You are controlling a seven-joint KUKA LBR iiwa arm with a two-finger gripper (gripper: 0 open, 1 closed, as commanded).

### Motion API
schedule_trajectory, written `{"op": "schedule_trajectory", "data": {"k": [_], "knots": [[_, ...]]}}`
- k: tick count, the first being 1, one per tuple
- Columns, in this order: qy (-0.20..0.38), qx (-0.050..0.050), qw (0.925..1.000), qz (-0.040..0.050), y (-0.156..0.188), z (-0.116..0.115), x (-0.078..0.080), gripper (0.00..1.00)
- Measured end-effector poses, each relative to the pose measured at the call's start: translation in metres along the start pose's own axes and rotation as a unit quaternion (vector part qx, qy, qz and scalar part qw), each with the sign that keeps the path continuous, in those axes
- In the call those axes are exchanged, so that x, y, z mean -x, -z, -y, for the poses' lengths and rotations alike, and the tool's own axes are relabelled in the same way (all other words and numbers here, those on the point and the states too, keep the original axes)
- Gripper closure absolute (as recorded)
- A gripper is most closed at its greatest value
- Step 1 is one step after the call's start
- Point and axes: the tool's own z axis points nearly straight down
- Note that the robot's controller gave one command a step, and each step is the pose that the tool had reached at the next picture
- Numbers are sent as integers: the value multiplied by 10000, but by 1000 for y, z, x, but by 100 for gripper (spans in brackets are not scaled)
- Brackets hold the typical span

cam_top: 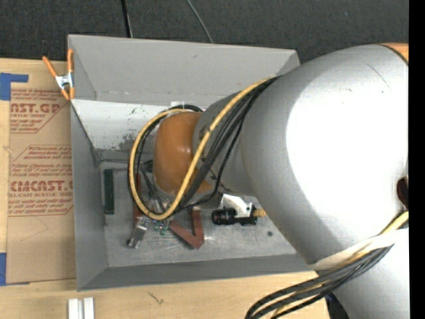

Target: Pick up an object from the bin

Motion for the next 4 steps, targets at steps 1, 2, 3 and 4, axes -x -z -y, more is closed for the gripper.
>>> {"op": "schedule_trajectory", "data": {"k": [1, 2, 3, 4], "knots": [[429, -1, 9991, -31, 2, 30, 21, 100], [429, 0, 9991, -30, 2, 30, 22, 100], [214, -30, 9998, -28, 44, 55, 29, 100], [-306, -27, 9995, -11, 52, 73, 35, 100]]}}
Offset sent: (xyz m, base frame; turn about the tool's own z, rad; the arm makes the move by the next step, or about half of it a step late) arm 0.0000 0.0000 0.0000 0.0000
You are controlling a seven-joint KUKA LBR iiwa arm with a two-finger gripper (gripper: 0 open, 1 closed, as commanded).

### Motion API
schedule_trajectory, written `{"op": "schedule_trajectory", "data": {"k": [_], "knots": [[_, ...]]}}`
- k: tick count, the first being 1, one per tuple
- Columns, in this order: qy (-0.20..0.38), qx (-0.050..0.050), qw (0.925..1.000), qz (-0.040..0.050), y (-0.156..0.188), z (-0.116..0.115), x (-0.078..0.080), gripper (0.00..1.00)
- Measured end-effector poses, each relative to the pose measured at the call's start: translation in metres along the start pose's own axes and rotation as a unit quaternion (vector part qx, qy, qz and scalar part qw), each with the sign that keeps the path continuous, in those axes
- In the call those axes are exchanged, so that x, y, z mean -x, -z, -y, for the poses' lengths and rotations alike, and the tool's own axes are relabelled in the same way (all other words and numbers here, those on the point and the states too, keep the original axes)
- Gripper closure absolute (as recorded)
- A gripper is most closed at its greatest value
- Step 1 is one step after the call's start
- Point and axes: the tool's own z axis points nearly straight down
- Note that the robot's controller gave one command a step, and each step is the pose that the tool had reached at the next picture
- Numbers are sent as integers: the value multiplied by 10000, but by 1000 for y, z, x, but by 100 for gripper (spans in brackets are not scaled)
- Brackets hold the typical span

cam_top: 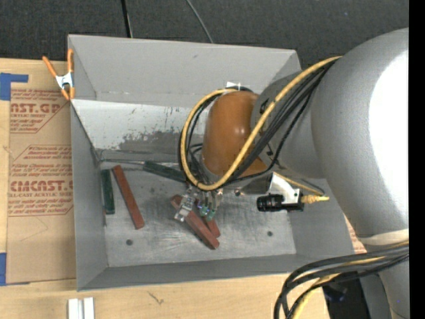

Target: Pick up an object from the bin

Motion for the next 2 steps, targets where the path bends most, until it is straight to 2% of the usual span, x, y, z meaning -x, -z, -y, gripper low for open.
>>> {"op": "schedule_trajectory", "data": {"k": [1, 2], "knots": [[1154, -10, 9933, -13, 63, -4, 30, 100], [1090, -2, 9940, -12, 142, 14, 28, 100]]}}
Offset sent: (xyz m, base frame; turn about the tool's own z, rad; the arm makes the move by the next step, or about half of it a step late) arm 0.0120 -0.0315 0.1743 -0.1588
